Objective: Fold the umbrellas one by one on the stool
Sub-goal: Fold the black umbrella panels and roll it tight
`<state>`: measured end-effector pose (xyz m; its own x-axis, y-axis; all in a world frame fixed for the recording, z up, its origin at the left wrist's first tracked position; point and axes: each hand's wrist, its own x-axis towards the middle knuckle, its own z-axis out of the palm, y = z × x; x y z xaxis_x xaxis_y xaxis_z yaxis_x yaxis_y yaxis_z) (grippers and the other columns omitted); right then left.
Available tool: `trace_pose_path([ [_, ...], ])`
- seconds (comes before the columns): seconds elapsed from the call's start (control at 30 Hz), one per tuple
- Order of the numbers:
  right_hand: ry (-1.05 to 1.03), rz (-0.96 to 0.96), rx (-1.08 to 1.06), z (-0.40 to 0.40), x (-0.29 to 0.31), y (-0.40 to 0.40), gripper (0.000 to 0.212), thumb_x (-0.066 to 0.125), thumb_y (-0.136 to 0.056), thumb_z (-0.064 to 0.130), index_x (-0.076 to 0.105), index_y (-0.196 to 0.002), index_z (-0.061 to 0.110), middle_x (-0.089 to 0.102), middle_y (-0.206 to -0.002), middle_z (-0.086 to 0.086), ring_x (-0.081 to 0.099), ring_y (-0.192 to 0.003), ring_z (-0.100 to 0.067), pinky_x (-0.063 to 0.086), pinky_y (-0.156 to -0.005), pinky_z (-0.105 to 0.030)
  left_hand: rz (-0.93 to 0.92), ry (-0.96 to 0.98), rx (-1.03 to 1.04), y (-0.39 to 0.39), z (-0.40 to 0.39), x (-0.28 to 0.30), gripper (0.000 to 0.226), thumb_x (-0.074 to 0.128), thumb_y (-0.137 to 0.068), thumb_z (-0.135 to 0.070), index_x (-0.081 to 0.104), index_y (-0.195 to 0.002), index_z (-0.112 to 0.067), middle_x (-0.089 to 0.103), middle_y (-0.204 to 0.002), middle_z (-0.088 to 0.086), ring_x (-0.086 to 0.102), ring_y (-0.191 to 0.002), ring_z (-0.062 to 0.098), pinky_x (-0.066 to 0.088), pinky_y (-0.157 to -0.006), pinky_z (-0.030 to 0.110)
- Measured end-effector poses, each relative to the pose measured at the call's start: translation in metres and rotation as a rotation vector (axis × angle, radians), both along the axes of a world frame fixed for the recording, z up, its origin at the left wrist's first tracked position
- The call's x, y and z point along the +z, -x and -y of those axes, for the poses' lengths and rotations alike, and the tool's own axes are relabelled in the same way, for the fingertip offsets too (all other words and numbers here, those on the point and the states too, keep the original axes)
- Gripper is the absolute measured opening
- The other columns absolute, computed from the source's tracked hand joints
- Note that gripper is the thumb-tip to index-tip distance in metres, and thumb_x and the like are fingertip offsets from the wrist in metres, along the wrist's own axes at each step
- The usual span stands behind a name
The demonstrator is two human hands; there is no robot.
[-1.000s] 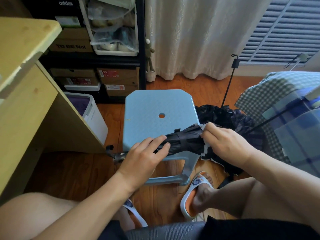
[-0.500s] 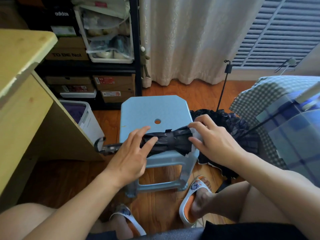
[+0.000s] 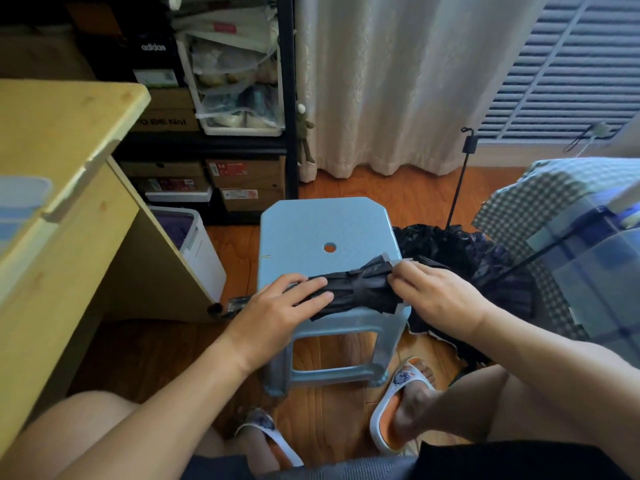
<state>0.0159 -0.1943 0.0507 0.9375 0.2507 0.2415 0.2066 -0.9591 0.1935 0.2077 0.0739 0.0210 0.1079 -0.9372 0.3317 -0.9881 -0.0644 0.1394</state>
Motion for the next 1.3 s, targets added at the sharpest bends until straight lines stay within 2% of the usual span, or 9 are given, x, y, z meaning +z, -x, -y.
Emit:
trace_pose_path([
  [0.17, 0.033, -0.01, -0.051, -0.002, 0.004, 0.013, 0.04, 0.065, -0.095, 0.002, 0.06, -0.132, -0.011, 0.058, -0.126, -0.021, 0.059, -0.114, -0.035, 0.056, -0.098, -0.04, -0.057, -0.122, 0.24, -0.001, 0.0, 0.005, 0.078, 0.079, -0.084, -0.021, 0.041, -0.152, -0.019, 0.056, -0.131, 0.004, 0.061, -0.113, 0.025, 0.057, -0.083, 0.041],
  [0.27, 0.014, -0.021, -0.165, -0.008, 0.008, 0.023, 0.031, 0.066, -0.089, 0.003, 0.067, -0.119, -0.006, 0.058, -0.117, -0.015, 0.06, -0.099, -0.03, 0.06, -0.081, -0.038, -0.093, -0.28, 0.324, 0.004, 0.003, 0.013, 0.069, 0.07, -0.094, -0.031, 0.038, -0.154, -0.02, 0.061, -0.129, 0.001, 0.059, -0.12, 0.026, 0.053, -0.089, 0.042],
  [0.37, -0.118, 0.033, -0.394, -0.015, 0.032, 0.018, 0.009, 0.07, -0.083, 0.006, 0.068, -0.091, 0.007, 0.059, -0.097, -0.008, 0.06, -0.083, -0.028, 0.056, -0.064, -0.039, -0.418, -0.327, 0.442, 0.001, 0.004, 0.025, 0.047, 0.064, -0.097, -0.039, 0.046, -0.14, -0.035, 0.063, -0.126, -0.007, 0.06, -0.117, 0.019, 0.054, -0.091, 0.043],
  [0.5, -0.839, -0.136, -0.821, -0.031, 0.1, -0.016, 0.026, 0.049, -0.105, 0.038, 0.062, -0.109, 0.016, 0.066, -0.103, -0.002, 0.065, -0.091, -0.023, 0.055, -0.081, -0.042, -1.174, 0.054, 0.605, 0.012, 0.023, 0.085, 0.016, 0.066, -0.099, -0.029, 0.062, -0.114, -0.024, 0.067, -0.092, -0.001, 0.063, -0.076, 0.016, 0.052, -0.063, 0.031],
  [0.6, -1.38, -0.375, -0.728, -0.061, 0.165, -0.038, 0.039, 0.043, -0.106, 0.051, 0.061, -0.121, 0.02, 0.072, -0.11, -0.002, 0.071, -0.099, -0.019, 0.061, -0.091, -0.039, -1.772, 0.327, 0.546, 0.02, 0.059, 0.167, 0.019, 0.057, -0.104, -0.023, 0.061, -0.106, -0.005, 0.063, -0.084, 0.009, 0.058, -0.068, 0.019, 0.051, -0.059, 0.033],
  [0.67, -1.642, -0.431, -0.559, -0.082, 0.2, -0.045, 0.045, 0.045, -0.104, 0.055, 0.065, -0.122, 0.018, 0.074, -0.111, -0.009, 0.073, -0.101, -0.028, 0.061, -0.091, -0.041, -1.931, 0.397, 0.481, 0.017, 0.077, 0.222, 0.027, 0.054, -0.105, -0.028, 0.064, -0.1, -0.004, 0.065, -0.085, 0.009, 0.06, -0.07, 0.021, 0.053, -0.065, 0.036],
  [0.87, -1.872, -0.276, -0.437, -0.095, 0.269, -0.079, 0.029, 0.058, -0.104, 0.033, 0.063, -0.1, 0.005, 0.055, -0.068, -0.006, 0.045, -0.05, -0.017, 0.038, -0.045, -0.026, -1.87, 0.542, 0.506, 0.002, 0.113, 0.315, 0.032, 0.057, -0.105, -0.031, 0.059, -0.091, -0.003, 0.062, -0.083, 0.013, 0.058, -0.064, 0.025, 0.053, -0.066, 0.036],
  [1.03, -1.953, -0.285, -0.339, -0.097, 0.277, -0.102, 0.033, 0.053, -0.105, 0.033, 0.056, -0.084, 0.008, 0.04, -0.061, -0.005, 0.025, -0.041, -0.014, 0.02, -0.038, -0.022, -1.654, 0.352, 0.586, -0.032, 0.109, 0.32, 0.034, 0.052, -0.104, -0.047, 0.061, -0.106, -0.015, 0.072, -0.101, 0.012, 0.065, -0.075, 0.024, 0.056, -0.076, 0.037],
  [1.3, -1.629, -0.057, -0.52, -0.101, 0.317, -0.242, 0.025, 0.052, -0.104, 0.025, 0.046, -0.082, 0.015, 0.032, -0.054, 0.002, 0.023, -0.039, -0.012, 0.018, -0.041, -0.019, -0.627, 0.113, 0.876, -0.237, 0.024, 0.294, 0.028, 0.045, -0.106, -0.045, 0.057, -0.104, -0.02, 0.064, -0.104, -0.001, 0.062, -0.094, 0.022, 0.054, -0.091, 0.042],
])
